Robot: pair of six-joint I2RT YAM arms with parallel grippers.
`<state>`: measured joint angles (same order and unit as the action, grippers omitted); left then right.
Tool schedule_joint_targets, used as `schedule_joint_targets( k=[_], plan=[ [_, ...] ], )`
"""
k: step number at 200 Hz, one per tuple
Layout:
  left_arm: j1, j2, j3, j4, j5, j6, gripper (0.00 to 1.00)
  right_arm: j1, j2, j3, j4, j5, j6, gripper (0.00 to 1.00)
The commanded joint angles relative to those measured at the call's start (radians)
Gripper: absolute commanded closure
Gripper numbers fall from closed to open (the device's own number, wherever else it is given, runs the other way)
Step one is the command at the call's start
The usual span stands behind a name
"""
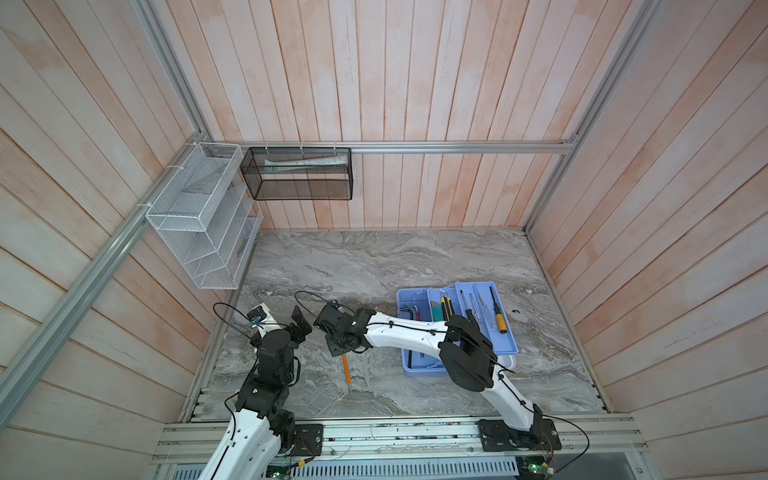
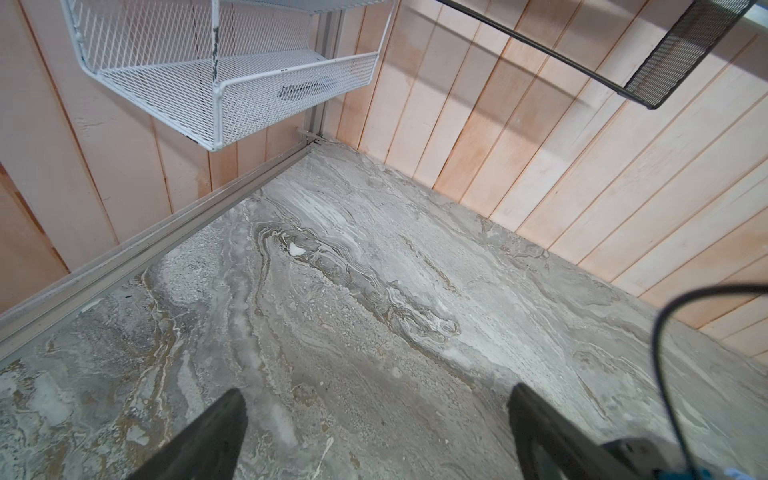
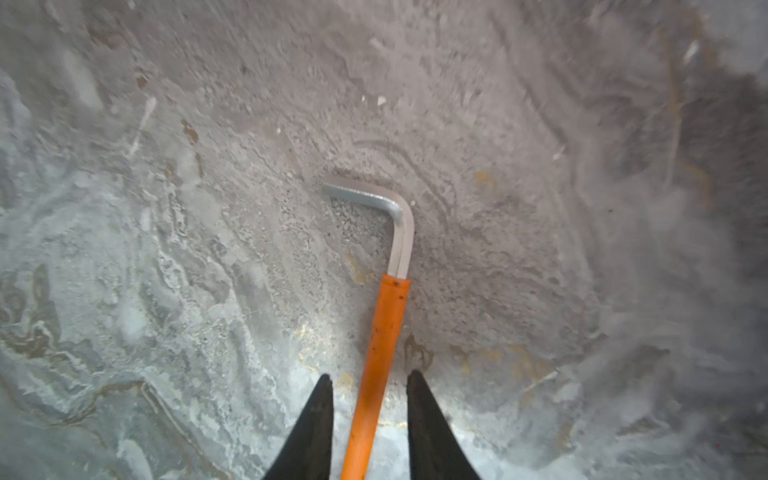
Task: Pack the tool kit
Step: 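Move the right gripper back toward the orange hex key, then lower the right gripper and close it on the orange hex key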
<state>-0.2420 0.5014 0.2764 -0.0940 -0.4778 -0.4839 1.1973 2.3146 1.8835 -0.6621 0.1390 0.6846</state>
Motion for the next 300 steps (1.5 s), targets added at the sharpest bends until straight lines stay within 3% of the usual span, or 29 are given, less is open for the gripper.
schedule_joint_targets(
  k=[1,50,109,147,185,229,275,300],
  plan=[
    [0.009,-0.010,-0.019,-0.016,-0.016,-0.013,0.00,0.005,0.049,0.054,-0.078,-0.016,0.015,0.71],
    [0.009,-0.006,-0.021,-0.005,-0.005,-0.006,0.00,0.007,0.144,0.210,-0.259,0.059,0.010,0.71],
    [0.008,-0.008,-0.021,-0.008,-0.007,-0.008,0.00,0.007,0.167,0.224,-0.302,0.051,0.012,0.80],
    [0.010,-0.008,-0.021,-0.008,-0.007,-0.007,0.00,0.002,0.225,0.302,-0.390,0.111,0.001,0.90],
    [0.010,-0.007,-0.021,-0.005,-0.005,-0.007,0.00,-0.023,0.226,0.310,-0.365,0.098,-0.014,1.00],
    [0.011,-0.007,-0.020,-0.003,-0.002,-0.004,0.00,-0.057,0.167,0.280,-0.320,0.074,-0.028,1.00],
    [0.010,-0.005,-0.022,-0.001,0.001,-0.002,0.00,-0.088,-0.005,0.154,-0.243,0.051,-0.046,1.00],
    [0.010,-0.002,-0.022,0.002,0.007,0.001,0.00,-0.097,-0.099,0.087,-0.228,0.102,-0.045,1.00]
  ],
)
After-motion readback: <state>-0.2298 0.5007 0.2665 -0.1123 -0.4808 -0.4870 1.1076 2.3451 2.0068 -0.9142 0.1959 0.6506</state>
